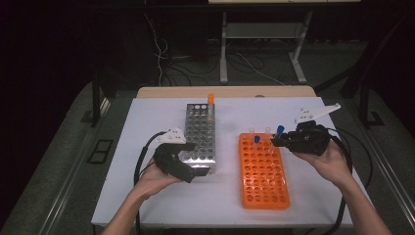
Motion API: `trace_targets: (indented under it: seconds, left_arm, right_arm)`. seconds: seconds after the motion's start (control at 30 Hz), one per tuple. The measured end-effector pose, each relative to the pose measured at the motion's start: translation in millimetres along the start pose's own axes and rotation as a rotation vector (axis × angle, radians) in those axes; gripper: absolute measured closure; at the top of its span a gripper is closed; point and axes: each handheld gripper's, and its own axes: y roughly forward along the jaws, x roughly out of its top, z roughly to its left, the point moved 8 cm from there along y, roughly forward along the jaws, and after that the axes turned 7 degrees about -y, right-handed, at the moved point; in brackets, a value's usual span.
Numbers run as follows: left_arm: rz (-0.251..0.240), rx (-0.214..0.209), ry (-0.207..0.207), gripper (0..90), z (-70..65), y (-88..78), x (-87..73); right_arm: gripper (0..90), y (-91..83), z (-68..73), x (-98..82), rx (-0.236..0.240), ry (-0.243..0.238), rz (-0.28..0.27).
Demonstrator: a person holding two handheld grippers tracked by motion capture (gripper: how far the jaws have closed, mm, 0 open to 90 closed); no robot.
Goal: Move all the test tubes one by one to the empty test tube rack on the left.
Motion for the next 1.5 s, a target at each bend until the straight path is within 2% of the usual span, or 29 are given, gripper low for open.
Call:
trace_targets:
  seconds: [0.2,0.57,1.0,1.5]
  left_arm:
    - [0.005,-0.012,0.009,2.0,-1.6,-2.6,8.0]
    - [0.001,-0.021,0.033,3.8,-2.5,-9.7,31.8]
    - [0.020,-0.056,0.077,10.6,-7.8,-9.8,63.3]
    - [0.080,-0.097,0.126,22.3,-12.9,-8.9,94.0]
  right_arm:
    - [76.2,-6.5,13.3,20.2,0.040,-0.040,0.004]
    - [76.2,7.2,33.9,48.3,0.109,-0.093,0.020]
    - [76.1,34.5,50.8,66.5,0.181,-0.136,0.039]
    - [76.2,49.7,62.3,75.9,0.225,-0.165,0.055]
